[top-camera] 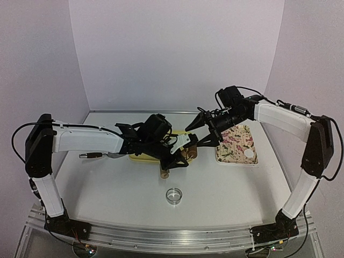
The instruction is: Roll out the dumpling wrappers from the dough
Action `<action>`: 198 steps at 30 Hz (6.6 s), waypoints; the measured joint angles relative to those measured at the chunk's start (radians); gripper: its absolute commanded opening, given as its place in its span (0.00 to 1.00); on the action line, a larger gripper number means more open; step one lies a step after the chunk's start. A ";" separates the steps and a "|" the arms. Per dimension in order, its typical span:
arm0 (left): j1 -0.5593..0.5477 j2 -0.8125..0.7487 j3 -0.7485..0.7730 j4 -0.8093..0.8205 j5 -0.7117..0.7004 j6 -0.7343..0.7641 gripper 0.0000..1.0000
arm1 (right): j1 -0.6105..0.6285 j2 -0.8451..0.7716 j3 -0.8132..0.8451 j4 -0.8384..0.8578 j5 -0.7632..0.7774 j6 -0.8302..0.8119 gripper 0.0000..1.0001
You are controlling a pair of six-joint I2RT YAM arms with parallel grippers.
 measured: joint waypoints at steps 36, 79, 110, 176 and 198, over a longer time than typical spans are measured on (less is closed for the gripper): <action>-0.042 -0.051 -0.163 0.174 -0.197 0.127 0.01 | 0.034 0.038 -0.168 0.252 -0.099 0.203 0.64; 0.014 -0.044 -0.293 0.363 0.110 -0.177 0.53 | 0.059 0.064 -0.210 0.274 -0.138 0.008 0.00; 0.022 -0.013 -0.406 0.499 0.097 -0.135 0.01 | 0.035 0.122 -0.169 0.262 -0.127 0.011 0.02; 0.224 -0.294 -0.343 0.230 0.134 -0.529 0.93 | 0.031 0.142 0.007 0.161 0.002 -0.080 0.00; 0.514 -0.320 -0.334 0.454 0.493 -1.080 1.00 | -0.032 0.057 0.031 0.629 -0.128 0.083 0.00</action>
